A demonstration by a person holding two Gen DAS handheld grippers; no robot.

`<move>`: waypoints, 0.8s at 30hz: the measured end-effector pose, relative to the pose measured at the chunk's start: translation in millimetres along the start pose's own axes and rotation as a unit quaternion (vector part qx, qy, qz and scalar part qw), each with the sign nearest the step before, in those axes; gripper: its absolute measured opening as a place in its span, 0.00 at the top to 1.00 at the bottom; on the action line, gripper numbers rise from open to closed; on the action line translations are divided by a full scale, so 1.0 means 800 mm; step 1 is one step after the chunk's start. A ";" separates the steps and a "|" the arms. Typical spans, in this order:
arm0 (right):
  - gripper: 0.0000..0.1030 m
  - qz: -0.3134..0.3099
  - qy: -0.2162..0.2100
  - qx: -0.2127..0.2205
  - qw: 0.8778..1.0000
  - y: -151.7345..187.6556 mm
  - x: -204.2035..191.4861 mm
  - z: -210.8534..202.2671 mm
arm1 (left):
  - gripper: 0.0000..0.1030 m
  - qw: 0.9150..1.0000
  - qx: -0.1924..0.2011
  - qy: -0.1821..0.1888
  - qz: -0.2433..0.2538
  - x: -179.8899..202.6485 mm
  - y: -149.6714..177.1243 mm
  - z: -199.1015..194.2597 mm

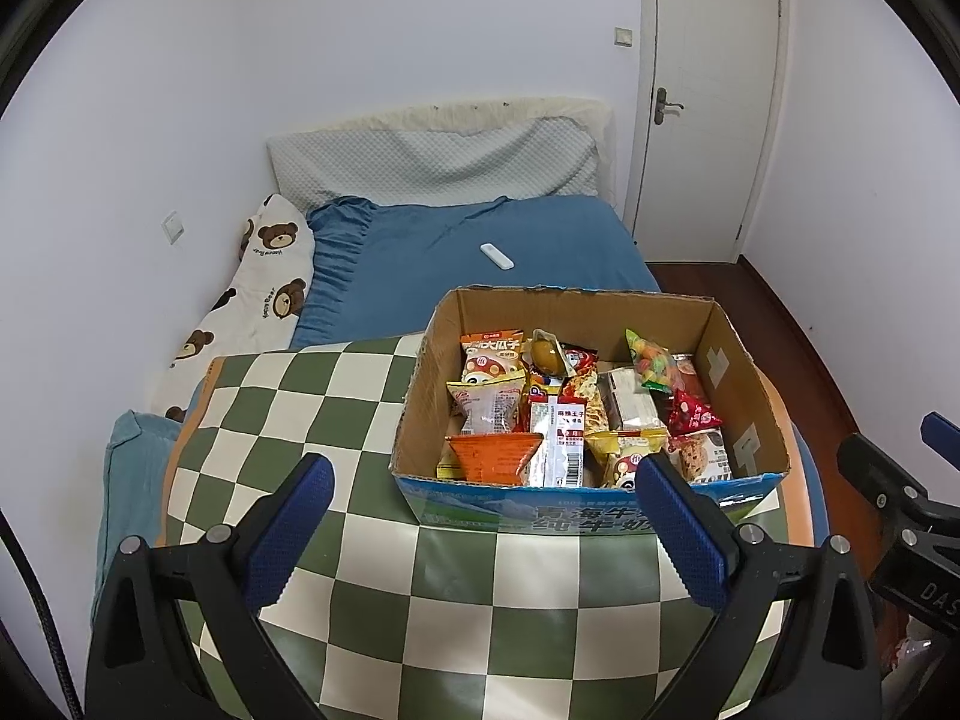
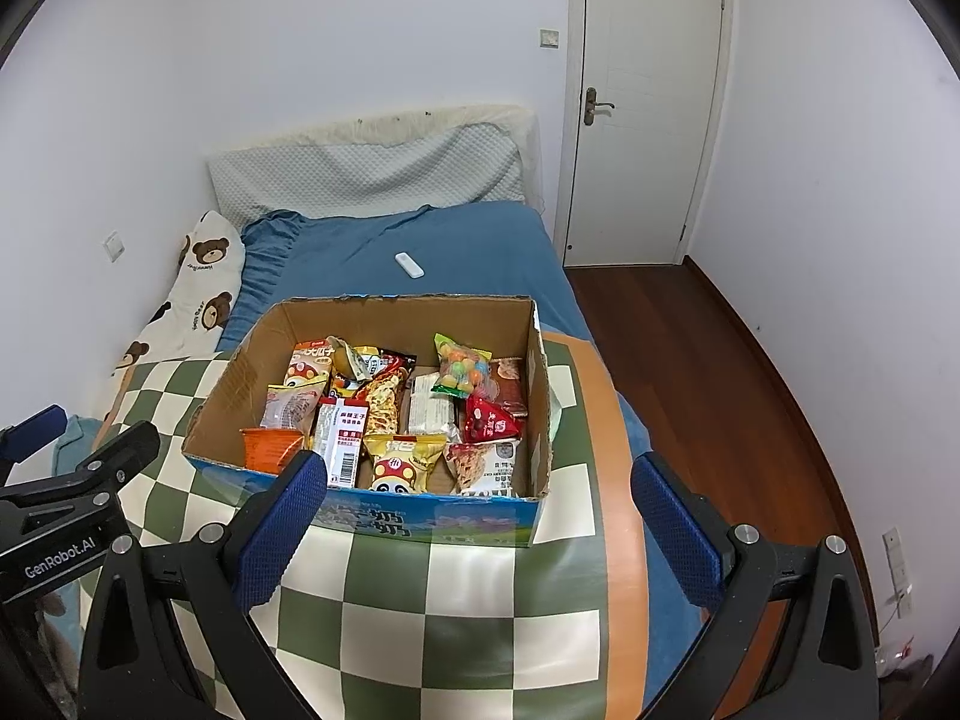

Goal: Organize snacks

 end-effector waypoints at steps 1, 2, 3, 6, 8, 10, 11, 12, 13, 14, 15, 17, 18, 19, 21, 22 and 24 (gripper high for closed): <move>0.00 0.000 0.000 0.000 1.000 0.000 0.000 0.001 | 0.00 1.000 0.000 0.000 0.000 0.000 0.000 0.000; 0.00 0.000 0.000 0.000 1.000 0.000 0.000 0.001 | 0.00 1.000 0.000 0.000 0.001 0.001 0.000 0.000; 0.00 0.000 0.000 0.000 1.000 0.000 0.000 0.001 | 0.00 1.000 0.000 0.000 0.001 0.001 0.000 0.000; 0.00 0.000 0.000 0.000 1.000 0.000 0.000 0.000 | 0.00 1.000 0.000 0.001 0.000 0.002 0.000 -0.001; 0.00 0.001 0.000 0.000 1.000 0.001 0.000 -0.001 | 0.00 1.000 0.000 0.002 0.000 0.002 0.000 -0.002; 0.00 0.000 0.000 -0.001 1.000 0.001 -0.001 0.000 | 0.00 1.000 0.000 0.001 0.001 0.003 0.000 -0.002; 0.00 0.000 0.001 -0.001 1.000 0.002 -0.001 -0.001 | 0.00 1.000 0.000 0.000 0.001 0.003 0.000 -0.002; 0.00 0.000 0.001 -0.001 1.000 0.003 -0.001 -0.001 | 0.00 1.000 -0.001 0.001 0.000 0.002 0.000 -0.002; 0.00 0.001 0.000 -0.002 1.000 0.003 -0.002 0.000 | 0.00 1.000 0.000 0.001 -0.001 0.002 0.000 -0.002; 0.00 0.001 0.000 -0.002 1.000 0.003 -0.001 -0.001 | 0.00 1.000 0.000 0.001 0.000 0.003 0.000 -0.002; 0.00 0.002 0.000 -0.002 1.000 0.005 -0.001 -0.002 | 0.00 1.000 0.000 0.000 0.000 0.003 0.000 -0.002; 0.00 0.002 -0.001 -0.002 1.000 0.005 -0.001 -0.001 | 0.00 1.000 0.000 0.000 -0.001 0.003 0.000 -0.002; 0.00 0.002 0.000 -0.002 1.000 0.005 -0.001 -0.001 | 0.00 1.000 0.000 0.000 -0.001 0.003 0.000 -0.001; 0.00 0.001 0.000 -0.002 1.000 0.005 -0.001 -0.001 | 0.00 1.000 -0.001 0.001 -0.001 0.003 0.000 -0.001; 0.00 0.002 0.000 -0.003 1.000 0.005 -0.001 -0.002 | 0.00 1.000 0.000 0.000 0.001 0.003 0.000 -0.003; 0.00 0.002 0.000 -0.003 1.000 0.006 -0.002 -0.001 | 0.00 1.000 0.001 -0.001 0.000 0.003 0.000 -0.003; 0.00 0.002 0.000 -0.003 1.000 0.006 -0.002 -0.002 | 0.00 1.000 0.000 0.001 -0.001 0.002 0.001 -0.004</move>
Point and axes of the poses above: each gripper's, at about its wrist camera, not at the fingertips, and z roughly the way its jaws point, x to its right, y to its underside, the point moved 3 cm from there along z, roughly the way its jaws point, and after that the axes turned 5 degrees about -y, right-handed, at the moved point
